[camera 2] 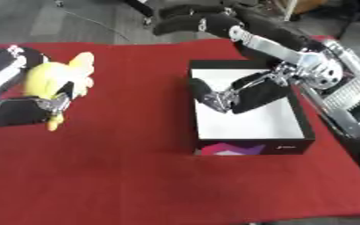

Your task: Pick up the objects with one hand, pass them to the other hand, and then place them into the box on the other side of the table.

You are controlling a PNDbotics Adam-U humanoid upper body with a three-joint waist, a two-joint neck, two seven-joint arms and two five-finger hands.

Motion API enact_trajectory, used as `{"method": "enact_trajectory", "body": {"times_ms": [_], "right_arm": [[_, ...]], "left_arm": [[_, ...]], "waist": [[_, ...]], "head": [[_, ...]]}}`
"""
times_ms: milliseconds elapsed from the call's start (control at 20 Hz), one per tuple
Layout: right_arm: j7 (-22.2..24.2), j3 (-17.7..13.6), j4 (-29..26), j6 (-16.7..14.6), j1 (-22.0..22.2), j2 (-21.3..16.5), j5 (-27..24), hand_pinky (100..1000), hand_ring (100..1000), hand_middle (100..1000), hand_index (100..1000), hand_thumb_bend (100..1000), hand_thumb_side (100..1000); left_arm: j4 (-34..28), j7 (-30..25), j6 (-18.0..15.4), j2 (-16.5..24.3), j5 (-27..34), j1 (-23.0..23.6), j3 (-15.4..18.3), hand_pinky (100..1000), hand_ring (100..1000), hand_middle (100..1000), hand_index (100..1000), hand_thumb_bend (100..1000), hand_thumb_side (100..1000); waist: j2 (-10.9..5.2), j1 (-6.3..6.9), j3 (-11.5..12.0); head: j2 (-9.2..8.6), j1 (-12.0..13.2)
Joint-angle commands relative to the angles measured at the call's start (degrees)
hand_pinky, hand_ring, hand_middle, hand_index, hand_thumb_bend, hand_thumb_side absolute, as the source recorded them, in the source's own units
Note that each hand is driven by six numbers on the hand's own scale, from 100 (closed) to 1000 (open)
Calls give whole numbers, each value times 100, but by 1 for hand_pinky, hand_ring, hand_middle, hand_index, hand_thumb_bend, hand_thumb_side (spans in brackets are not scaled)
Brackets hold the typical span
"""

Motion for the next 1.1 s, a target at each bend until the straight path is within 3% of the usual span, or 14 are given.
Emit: {"method": "enact_trajectory", "body": {"times_ms": [50,650,850,1100], "right_arm": [[-16,41,-86,-62,-173,-127,76,915,983,868,933,100,100],[-122,219,-86,140,-533,-42,-91,918,984,867,934,100,100],[-68,293,-86,437,-626,15,-124,928,1000,853,949,100,100],[217,372,-86,995,-733,143,-100,936,1000,857,968,100,100]], "left_arm": [[-234,27,-176,64,33,-105,-2,658,503,462,588,100,475],[-740,130,-459,-136,466,-275,-125,648,489,454,586,100,490],[-759,169,-529,-242,570,-335,-180,647,490,459,588,100,492],[-595,220,-489,-390,143,-349,-246,645,493,461,587,100,489]], "waist": [[-119,-4,9],[-116,-8,51],[-104,-13,63],[-91,-30,67]], "head": [[17,-44],[-8,-198],[-7,-226],[1,-252]]}}
